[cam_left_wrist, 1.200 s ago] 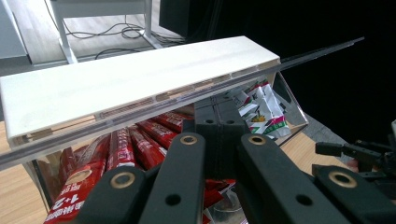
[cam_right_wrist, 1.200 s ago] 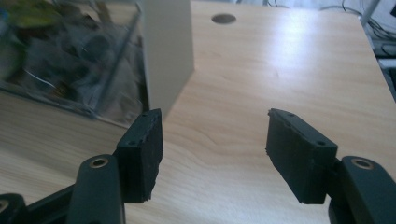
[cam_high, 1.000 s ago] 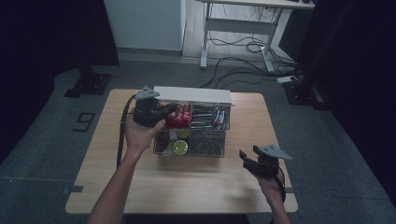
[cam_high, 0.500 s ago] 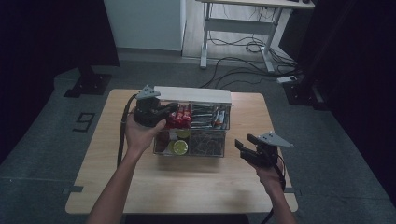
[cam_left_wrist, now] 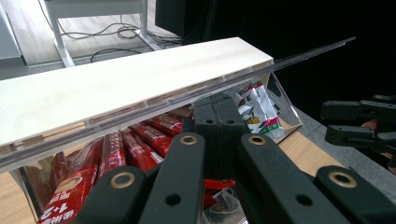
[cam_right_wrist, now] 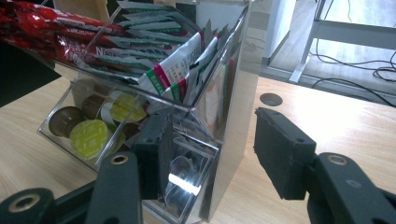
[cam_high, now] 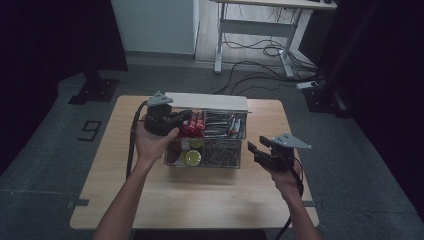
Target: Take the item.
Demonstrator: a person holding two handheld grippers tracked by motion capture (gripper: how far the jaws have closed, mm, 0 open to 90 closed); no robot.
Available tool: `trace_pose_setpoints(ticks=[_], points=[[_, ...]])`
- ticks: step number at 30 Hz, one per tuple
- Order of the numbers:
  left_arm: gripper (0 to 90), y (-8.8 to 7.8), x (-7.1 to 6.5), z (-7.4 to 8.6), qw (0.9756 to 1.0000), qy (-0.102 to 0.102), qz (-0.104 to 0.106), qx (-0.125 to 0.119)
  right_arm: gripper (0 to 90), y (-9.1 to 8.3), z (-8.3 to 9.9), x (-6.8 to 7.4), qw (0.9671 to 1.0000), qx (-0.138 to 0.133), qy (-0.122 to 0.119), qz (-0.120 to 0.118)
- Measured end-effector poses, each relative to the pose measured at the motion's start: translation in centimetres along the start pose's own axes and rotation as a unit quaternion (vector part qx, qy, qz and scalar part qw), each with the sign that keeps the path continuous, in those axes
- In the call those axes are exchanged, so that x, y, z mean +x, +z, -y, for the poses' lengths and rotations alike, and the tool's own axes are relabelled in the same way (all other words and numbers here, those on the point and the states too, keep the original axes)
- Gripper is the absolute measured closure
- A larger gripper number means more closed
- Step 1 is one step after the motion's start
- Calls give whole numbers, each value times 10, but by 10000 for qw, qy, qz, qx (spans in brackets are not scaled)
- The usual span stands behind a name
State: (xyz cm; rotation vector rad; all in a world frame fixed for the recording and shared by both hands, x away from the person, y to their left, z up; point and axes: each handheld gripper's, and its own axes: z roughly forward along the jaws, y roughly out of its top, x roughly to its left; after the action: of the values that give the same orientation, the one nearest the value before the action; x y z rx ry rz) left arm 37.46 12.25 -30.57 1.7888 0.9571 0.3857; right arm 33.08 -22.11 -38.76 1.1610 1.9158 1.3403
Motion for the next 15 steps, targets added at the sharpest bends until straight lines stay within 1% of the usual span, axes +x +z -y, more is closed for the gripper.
trace_pose_setpoints(ticks=[6, 13, 15], points=[[900, 0, 0, 0, 10000, 6, 0, 4, 482, 4, -6, 0, 10000, 16, -2, -19], [900, 0, 0, 0, 10000, 4, 5, 4, 488, 9, -13, 2, 10000, 20, -65, -55], [900, 0, 0, -1, 10000, 0, 8, 3, 490, 13, -16, 3, 9999, 31, -90, -67]])
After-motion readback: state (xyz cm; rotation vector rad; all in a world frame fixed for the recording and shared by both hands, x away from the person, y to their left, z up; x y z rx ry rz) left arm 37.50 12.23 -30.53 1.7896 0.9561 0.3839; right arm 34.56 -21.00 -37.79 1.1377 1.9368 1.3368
